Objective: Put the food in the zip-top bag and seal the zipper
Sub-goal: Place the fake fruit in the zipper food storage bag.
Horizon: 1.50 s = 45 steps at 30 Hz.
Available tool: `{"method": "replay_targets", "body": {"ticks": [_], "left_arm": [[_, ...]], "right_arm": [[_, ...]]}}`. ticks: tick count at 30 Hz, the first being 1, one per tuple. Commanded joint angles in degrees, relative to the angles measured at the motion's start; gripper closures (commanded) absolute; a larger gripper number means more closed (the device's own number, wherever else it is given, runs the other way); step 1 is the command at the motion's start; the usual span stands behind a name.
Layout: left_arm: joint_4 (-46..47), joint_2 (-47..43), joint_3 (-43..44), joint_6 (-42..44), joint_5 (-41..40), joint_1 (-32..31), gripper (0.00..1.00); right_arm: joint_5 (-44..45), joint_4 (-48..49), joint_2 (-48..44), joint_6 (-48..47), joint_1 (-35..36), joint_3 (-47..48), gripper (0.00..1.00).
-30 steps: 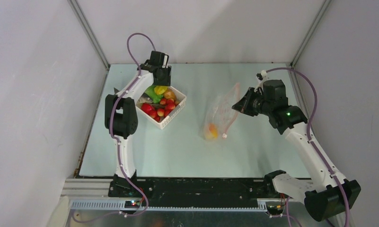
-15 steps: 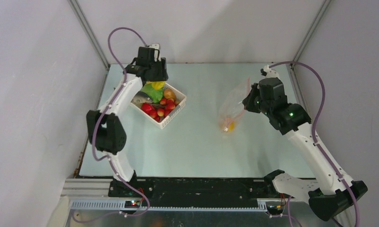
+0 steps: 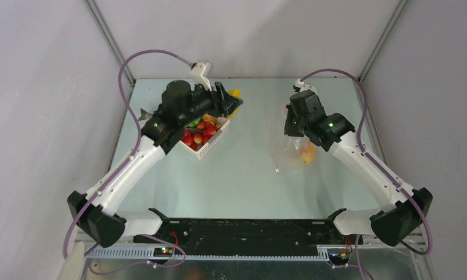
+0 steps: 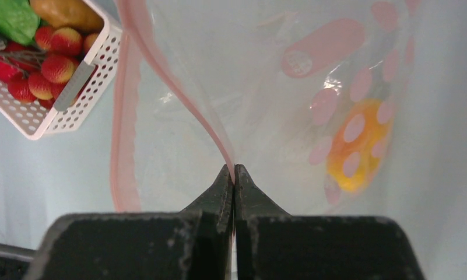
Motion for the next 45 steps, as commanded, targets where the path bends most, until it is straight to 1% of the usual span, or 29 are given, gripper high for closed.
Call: {"method": "replay_targets", "body": {"ticks": [1,2,3,4,6,9,14,15,19,21,22,25,29,32,37,41,45], "left_arm": [[16.3,-7.1,-6.5,-6.4,0.2,-6.1,0.73],[21.3,-7.9,-8.0,-9.2,0.1,-6.8,0.73],[24.0,-8.2,-11.0,-10.7,-0.1,-7.0,0.72],[28.3,-8.1,-12.3,-13.6,-0.8,-7.3,0.72],[32.7,-7.3,-15.1,-17.5,-0.9,-7.6,0.71],[36.6,-5.7,-17.3,-20.8,-1.7,-9.5,0.72],[43.2,-3.3,-19.6,-23.9,-6.1,-14.2,0.74],[44.8,-2.7,-19.9,-24.9,-7.0,-15.2,0.75],[48.1,-1.4,-22.0,-27.2,-10.8,-17.5,0.77],[49.5,-0.9,-22.8,-27.8,-11.4,-18.1,0.77],[49.8,-0.8,-23.4,-27.6,-11.5,-18.4,0.77],[48.6,-0.4,-24.2,-26.6,-15.1,-18.7,0.76],[47.2,1.2,-24.7,-25.4,-16.0,-18.8,0.76],[44.1,2.3,-24.6,-25.0,-17.7,-19.0,0.76],[41.5,2.6,-24.8,-24.0,-19.8,-19.1,0.76],[37.5,1.1,-25.1,-21.8,-24.3,-19.2,0.75],[31.1,0.9,-22.3,-20.0,-27.6,-19.4,0.72]], "right_arm": [[-3.4,0.0,2.3,1.8,1.6,3.2,1.00],[-4.2,0.4,2.5,2.4,1.9,3.2,1.00],[-4.5,0.7,2.8,2.7,2.1,3.2,1.00],[-5.6,1.1,3.0,3.5,2.2,3.1,1.00],[-7.2,1.6,3.2,4.8,2.2,3.1,1.00],[-8.6,2.2,3.4,7.6,2.3,3.2,1.00],[-10.6,3.0,3.6,10.2,2.5,3.2,1.00],[-10.6,3.1,3.6,10.8,2.6,3.2,1.00],[-11.2,3.8,3.8,12.4,2.5,3.1,1.00],[-11.9,4.2,3.9,12.8,2.5,3.2,1.00],[-12.1,4.3,3.9,13.1,2.5,3.2,1.00],[-13.9,4.9,3.3,13.2,2.3,3.1,1.00],[-16.4,5.7,2.1,12.5,1.9,3.1,1.00],[-18.1,5.3,1.3,12.1,1.5,3.1,1.00],[-20.3,5.7,-0.2,12.0,1.1,2.8,1.00],[-21.9,6.0,-1.1,11.8,0.7,2.5,1.00],[-26.6,9.7,-2.5,12.0,0.6,0.8,1.00]]}}
